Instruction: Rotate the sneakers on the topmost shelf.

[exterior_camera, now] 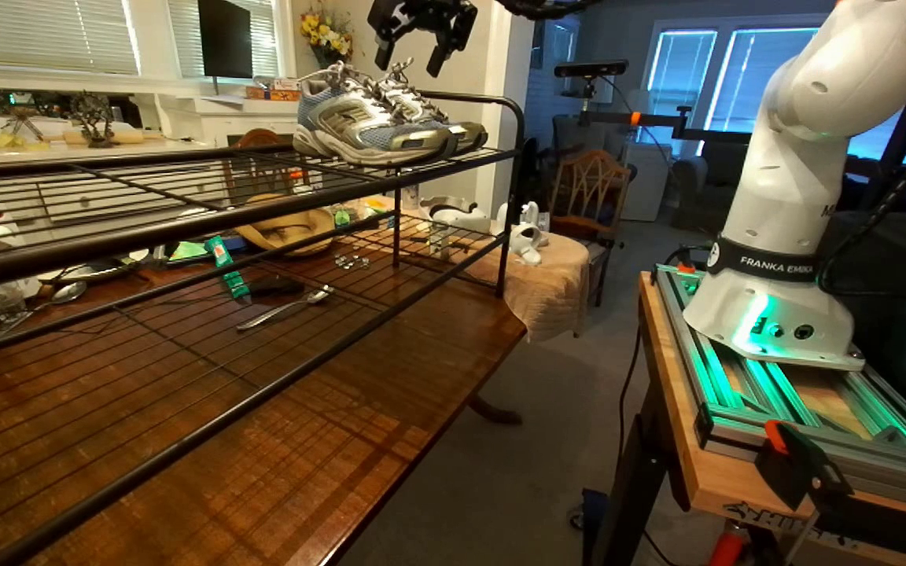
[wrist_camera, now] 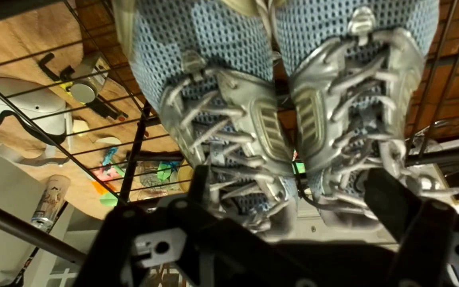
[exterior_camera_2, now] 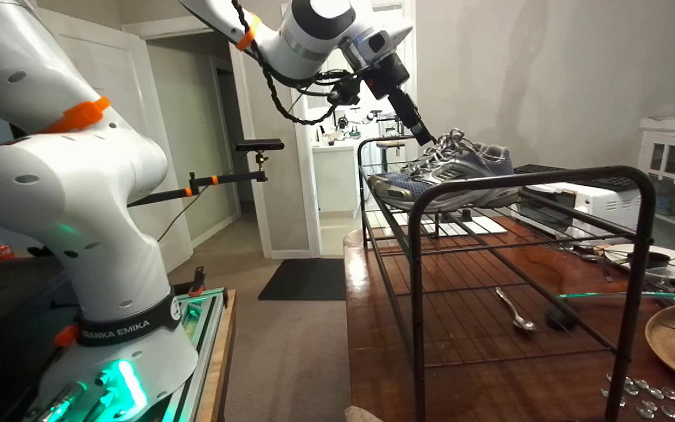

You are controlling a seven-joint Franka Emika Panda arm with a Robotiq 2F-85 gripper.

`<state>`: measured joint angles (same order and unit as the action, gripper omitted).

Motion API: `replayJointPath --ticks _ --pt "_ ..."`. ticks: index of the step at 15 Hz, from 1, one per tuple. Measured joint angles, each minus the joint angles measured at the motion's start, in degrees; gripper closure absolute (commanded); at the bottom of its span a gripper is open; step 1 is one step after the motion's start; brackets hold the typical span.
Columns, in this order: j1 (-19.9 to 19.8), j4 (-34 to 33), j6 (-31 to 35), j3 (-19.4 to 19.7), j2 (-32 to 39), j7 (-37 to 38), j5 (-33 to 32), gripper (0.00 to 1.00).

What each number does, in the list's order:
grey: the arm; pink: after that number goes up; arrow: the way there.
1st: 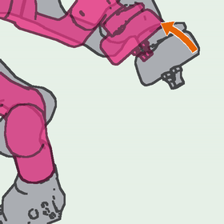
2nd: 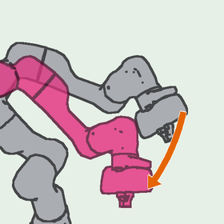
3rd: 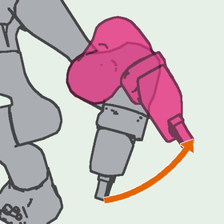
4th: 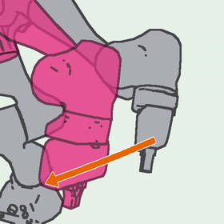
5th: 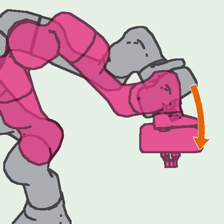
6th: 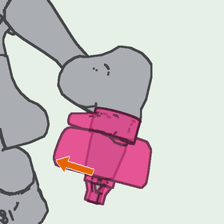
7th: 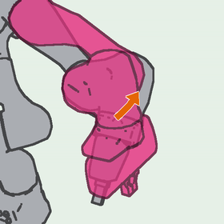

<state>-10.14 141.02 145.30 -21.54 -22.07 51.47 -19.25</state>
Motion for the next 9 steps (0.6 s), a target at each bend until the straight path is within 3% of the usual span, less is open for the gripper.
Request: replayJointPath --ticks 5,9 --pt "0.5 -5.51 2.66 1.34 5.95 0.86 -2.53 0.0" --pt "2.31 -9.15 4.77 4.38 11.08 -4.26 -3.09 0.0"
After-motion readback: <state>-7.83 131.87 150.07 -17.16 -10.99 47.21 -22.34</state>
